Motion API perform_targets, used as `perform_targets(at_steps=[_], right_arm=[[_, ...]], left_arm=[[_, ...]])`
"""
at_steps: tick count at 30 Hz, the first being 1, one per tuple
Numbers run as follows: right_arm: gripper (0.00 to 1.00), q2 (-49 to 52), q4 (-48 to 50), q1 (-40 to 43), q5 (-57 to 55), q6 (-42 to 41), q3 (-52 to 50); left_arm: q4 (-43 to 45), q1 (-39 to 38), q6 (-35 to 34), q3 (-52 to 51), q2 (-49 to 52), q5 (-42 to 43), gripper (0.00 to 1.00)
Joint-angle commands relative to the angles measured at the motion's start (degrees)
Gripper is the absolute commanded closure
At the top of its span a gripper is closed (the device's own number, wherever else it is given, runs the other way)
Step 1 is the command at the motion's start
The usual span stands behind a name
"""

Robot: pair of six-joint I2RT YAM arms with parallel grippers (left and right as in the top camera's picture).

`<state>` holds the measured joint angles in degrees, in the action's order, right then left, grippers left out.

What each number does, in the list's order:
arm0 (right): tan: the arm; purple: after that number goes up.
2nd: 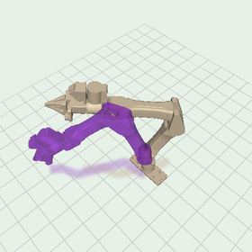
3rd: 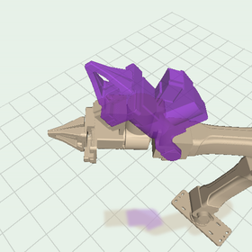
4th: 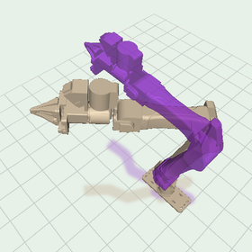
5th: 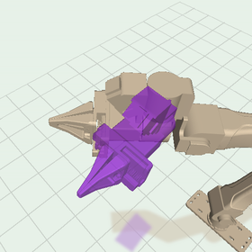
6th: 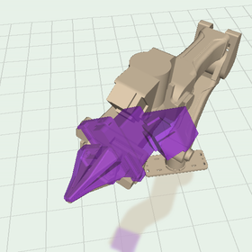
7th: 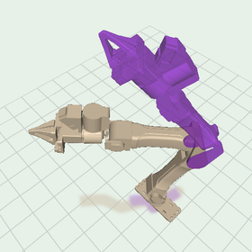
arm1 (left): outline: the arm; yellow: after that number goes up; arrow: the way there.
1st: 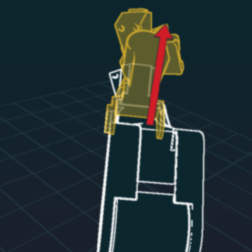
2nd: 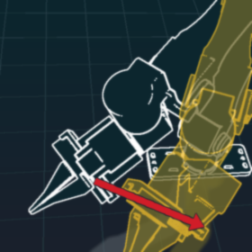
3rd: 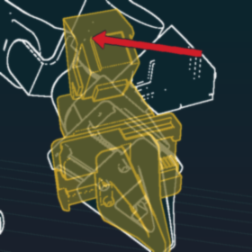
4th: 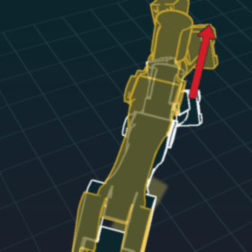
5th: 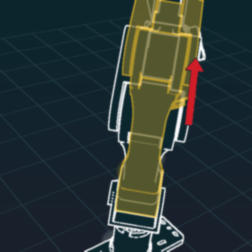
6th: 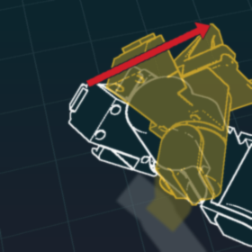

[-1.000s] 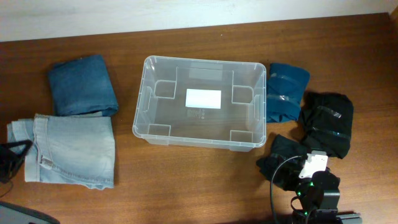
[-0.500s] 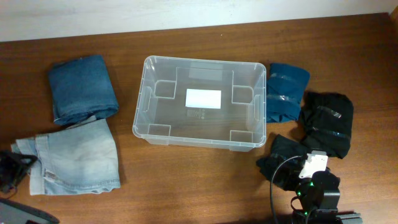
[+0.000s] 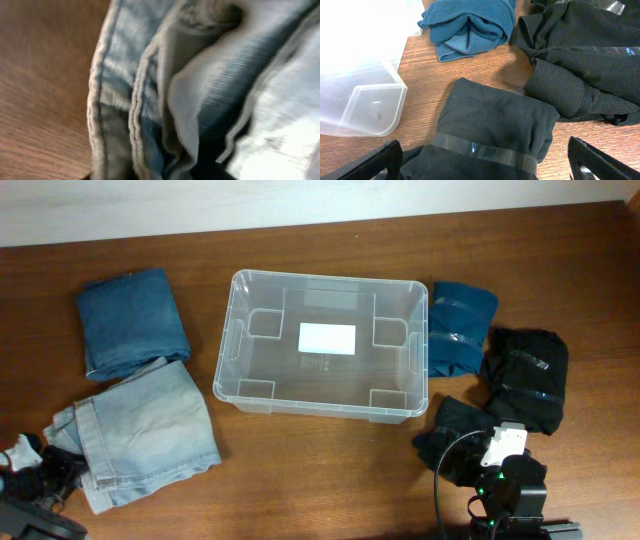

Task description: Pack container

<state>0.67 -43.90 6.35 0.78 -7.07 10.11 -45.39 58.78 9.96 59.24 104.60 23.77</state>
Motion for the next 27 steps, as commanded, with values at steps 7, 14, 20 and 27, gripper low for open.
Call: perform_targets(at_steps=[7, 14, 20, 27], right_arm=[[0.02, -0.42, 0.0, 0.07, 0.11, 0.2, -0.52], [0.02, -0.42, 0.0, 0.07, 0.11, 0.22, -0.52], [0.02, -0.42, 0.0, 0.07, 0.11, 0.2, -0.52], [0.02, -0.42, 0.0, 0.07, 0.11, 0.2, -0.52]], left_arm=[[2.32, -0.5, -2.54, -4.04, 1.38, -2.58, 0.33], [2.56, -0.48, -4.24, -4.02, 1.38, -2.36, 0.07], [3.72, 1.62, -6.51, -4.02, 1.38, -0.81, 0.07], [5.11, 6.16, -6.73, -4.02, 1.38, 5.42, 0.07]])
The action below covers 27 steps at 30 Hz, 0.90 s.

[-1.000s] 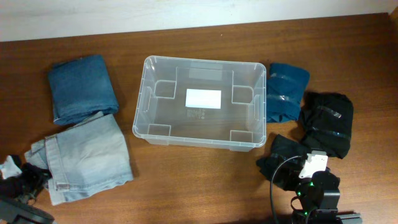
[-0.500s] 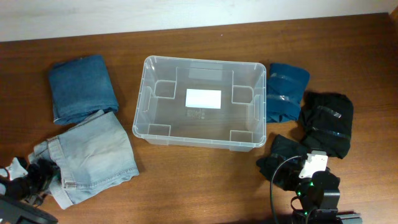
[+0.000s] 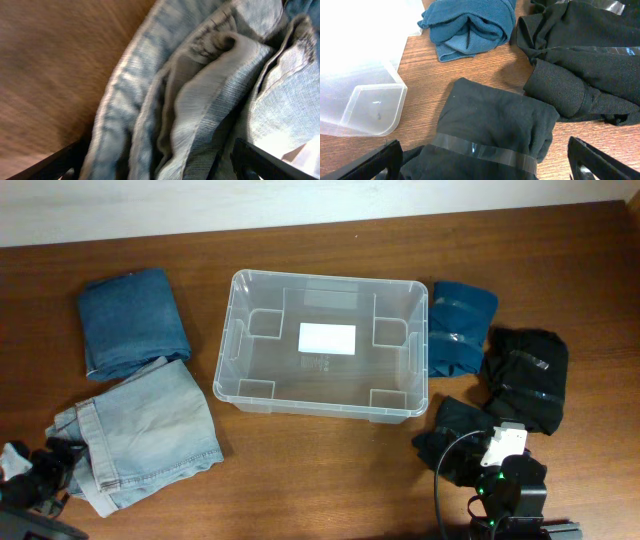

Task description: Pack container

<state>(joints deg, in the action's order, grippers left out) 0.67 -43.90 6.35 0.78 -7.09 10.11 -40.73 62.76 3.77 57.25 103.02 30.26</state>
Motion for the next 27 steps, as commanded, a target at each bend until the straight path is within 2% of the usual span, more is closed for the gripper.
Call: perform_targets(at_steps=[1, 6, 10, 17, 19, 21, 23, 25, 27], right_arm=[[0.02, -0.42, 0.0, 0.07, 0.09, 0.22, -0.52], [0.02, -0.42, 0.0, 0.04, 0.09, 0.22, -0.52], [0.01, -0.42, 0.0, 0.07, 0.09, 0.22, -0.52], [0.02, -0.42, 0.0, 0.07, 0.11, 0.22, -0.52], [0.02, -0.42, 0.0, 0.07, 0.09, 0.22, -0.52], [0.02, -0.42, 0.0, 0.07, 0.11, 0.24, -0.52], [0.02, -0.42, 0.0, 0.07, 0.09, 0.24, -0.52], [0.01, -0.42, 0.0, 0.07, 0.09, 0.22, -0.52], [0.01, -0.42, 0.0, 0.04, 0.11, 0.22, -0.52]], left_arm=[[0.59, 2.75, -0.57, -2.03, 2.95, -0.42, 0.07], [2.05, 3.58, -0.33, -2.03, 2.95, 3.89, 0.05], [2.36, 1.7, 2.75, -2.32, 2.99, 5.57, 0.05], [3.04, -4.57, 6.19, -3.34, 3.06, 3.3, 0.05], [3.04, -6.16, 6.21, -3.34, 3.06, 1.42, 0.1], [2.97, -7.17, 6.19, -3.34, 3.06, 0.04, 0.25], [2.93, -7.5, 6.14, -3.34, 3.06, -0.09, 0.49], [2.54, -7.43, 5.44, -3.32, 3.04, -0.09, 0.8], [2.29, -7.15, 3.98, -3.19, 3.04, 1.4, 0.97]])
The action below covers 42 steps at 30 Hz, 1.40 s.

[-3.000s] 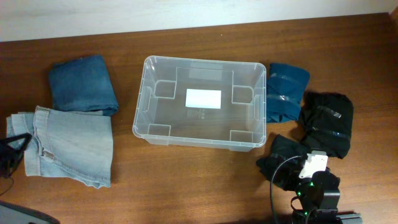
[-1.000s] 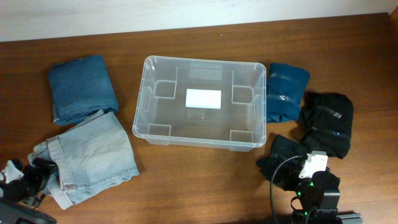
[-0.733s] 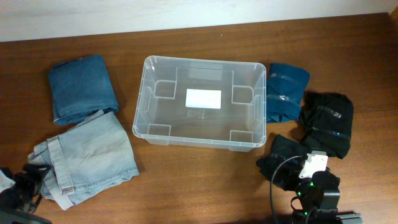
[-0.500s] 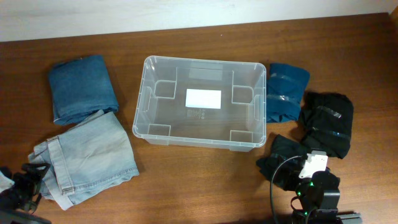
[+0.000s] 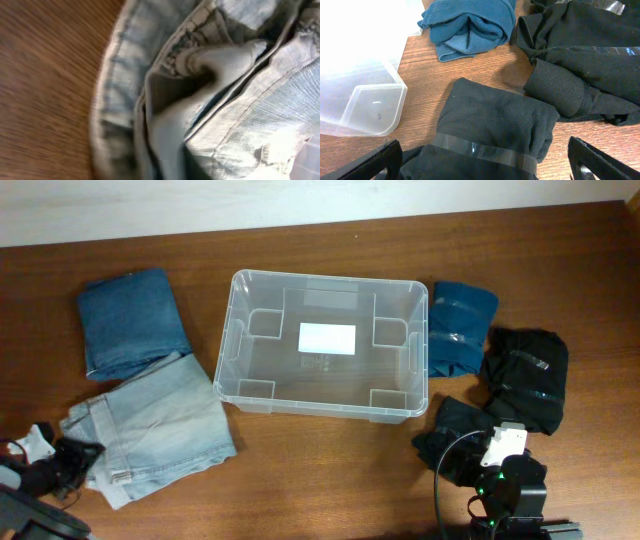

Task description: Pack container

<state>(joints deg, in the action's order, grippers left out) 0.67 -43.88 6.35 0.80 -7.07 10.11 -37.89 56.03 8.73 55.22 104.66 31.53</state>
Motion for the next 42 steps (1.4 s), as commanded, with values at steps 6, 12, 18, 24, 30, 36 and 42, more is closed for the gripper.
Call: perform_targets(at_steps=[6, 12, 18, 24, 30, 36, 42], right_arm=[[0.01, -0.42, -0.02, 0.07, 0.07, 0.2, -0.52], [0.02, -0.42, -0.02, 0.07, 0.09, 0.2, -0.52], [0.02, -0.42, -0.02, 0.07, 0.09, 0.2, -0.52], [0.02, -0.42, -0.02, 0.07, 0.09, 0.2, -0.52], [0.01, -0.42, -0.02, 0.04, 0.09, 0.2, -0.52], [0.02, -0.42, -0.02, 0.07, 0.07, 0.2, -0.52], [0.01, -0.42, -0.02, 0.07, 0.09, 0.2, -0.52]], left_arm=[[-6.84, -0.37, -1.01, 5.09, -1.27, 10.99, 0.99], [-17.55, -0.55, -0.98, 18.29, -9.92, 18.78, 1.0], [-22.36, -1.57, -5.25, 30.01, -19.23, 23.63, 0.99], [-22.18, -5.95, -12.92, 39.3, -24.61, 30.69, 0.99], [-17.81, -15.74, -23.41, 45.72, -27.63, 32.2, 0.99], [-1.46, -26.38, -36.44, 47.28, -30.47, 32.09, 0.99], [6.43, -29.2, -42.88, 47.28, -31.52, 31.23, 0.99]])
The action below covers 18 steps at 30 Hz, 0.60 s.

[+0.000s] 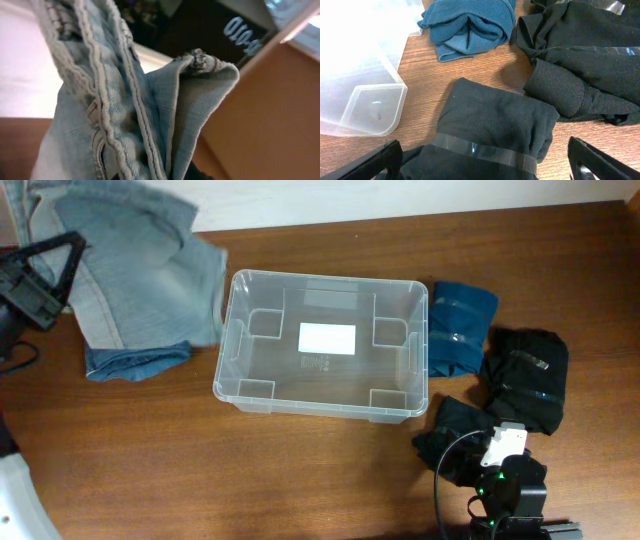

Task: Pack container
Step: 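Lift the light-blue jeans and swing them over the container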

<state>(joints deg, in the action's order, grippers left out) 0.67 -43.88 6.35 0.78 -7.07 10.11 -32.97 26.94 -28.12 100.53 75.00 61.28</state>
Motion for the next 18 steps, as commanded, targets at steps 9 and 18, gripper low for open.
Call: perform_targets(at_steps=[9, 18], right_arm=[[0.01, -0.42, -0.02, 0.04, 0.11, 0.2, -0.52], [0.02, -0.42, -0.02, 0.04, 0.09, 0.2, -0.52]], left_arm=[[13.64, -1.29, -16.96, 2.03, -1.86, 5.75, 0.99], [45.55, -9.94, -39.76, 2.01, -1.86, 4.79, 0.99]])
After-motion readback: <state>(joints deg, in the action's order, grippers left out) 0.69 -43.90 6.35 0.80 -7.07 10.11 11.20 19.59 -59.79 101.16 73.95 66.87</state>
